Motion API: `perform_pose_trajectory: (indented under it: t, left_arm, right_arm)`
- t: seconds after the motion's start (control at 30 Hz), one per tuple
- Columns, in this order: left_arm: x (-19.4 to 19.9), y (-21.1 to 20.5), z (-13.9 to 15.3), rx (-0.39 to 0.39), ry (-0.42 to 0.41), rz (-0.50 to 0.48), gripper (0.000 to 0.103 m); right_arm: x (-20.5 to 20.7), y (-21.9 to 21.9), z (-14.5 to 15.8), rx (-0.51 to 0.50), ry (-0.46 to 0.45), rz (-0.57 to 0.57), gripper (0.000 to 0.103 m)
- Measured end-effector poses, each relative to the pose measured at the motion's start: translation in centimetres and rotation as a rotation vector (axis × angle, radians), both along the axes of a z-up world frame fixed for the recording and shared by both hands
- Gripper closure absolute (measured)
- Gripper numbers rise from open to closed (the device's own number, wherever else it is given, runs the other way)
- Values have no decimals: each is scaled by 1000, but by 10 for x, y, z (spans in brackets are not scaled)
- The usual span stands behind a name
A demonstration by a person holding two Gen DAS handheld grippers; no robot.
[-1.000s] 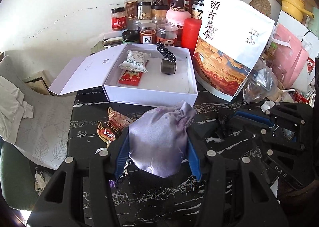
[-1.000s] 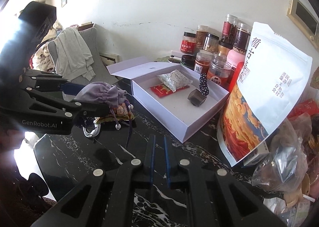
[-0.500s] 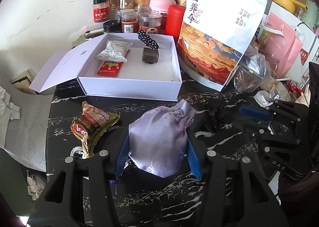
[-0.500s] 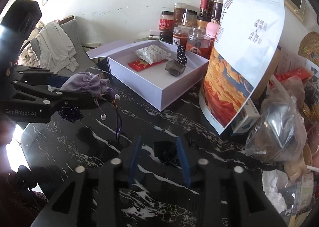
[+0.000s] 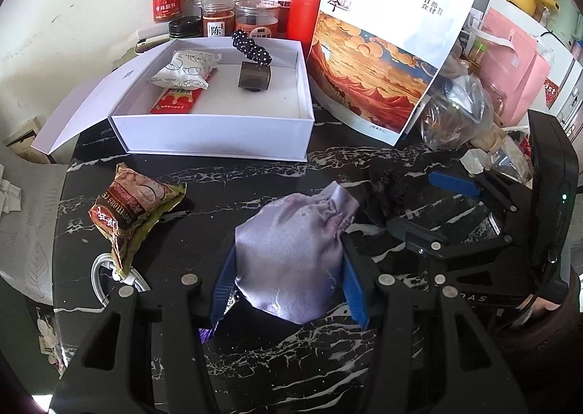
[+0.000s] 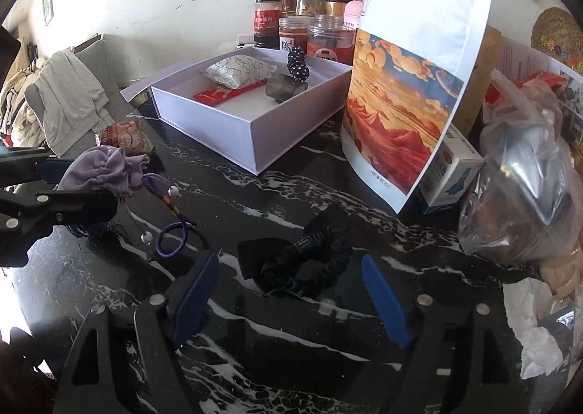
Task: Organize objects
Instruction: 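Carry the sachet in the left tool and black item in the right tool to the box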
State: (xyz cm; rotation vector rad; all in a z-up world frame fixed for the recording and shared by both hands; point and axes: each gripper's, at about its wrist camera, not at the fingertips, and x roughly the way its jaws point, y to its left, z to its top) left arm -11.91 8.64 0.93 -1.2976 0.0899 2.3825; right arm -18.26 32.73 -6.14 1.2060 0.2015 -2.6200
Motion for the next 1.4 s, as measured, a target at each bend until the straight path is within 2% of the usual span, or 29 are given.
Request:
perform_pose_trajectory:
  t: [0.6, 0.63, 0.7, 0.73, 0.8, 0.9, 1.0, 1.4]
  left_arm:
    - [-33, 1, -38, -1, -81, 11, 53]
    - [-35, 1, -40, 0, -86, 11, 53]
    - [-37, 1, -43, 3, -94, 12, 53]
    - [-38, 1, -44, 5, -97, 13, 53]
    - [-40, 0, -47, 13, -104, 17, 53]
    - [-40, -2, -50, 21, -111, 24, 53]
    - [-40, -3, -51, 27, -114, 29, 53]
    - [-20, -14, -33, 27, -75, 54, 53]
  right_arm:
    - [-31, -6, -31, 16, -73, -27, 23]
    - [-31, -5, -32, 14, -76, -32, 25]
    - [-30, -3, -31, 11, -65, -42, 44]
    - [-30, -3, -30, 10, -60, -46, 48]
    - [-29, -2, -29, 9, -53, -53, 63]
    - [-28, 0, -28, 2, -50, -54, 77]
    - [-27, 0, -26, 2, -44, -54, 84]
    - [-4, -7, -13, -45, -62, 1, 85]
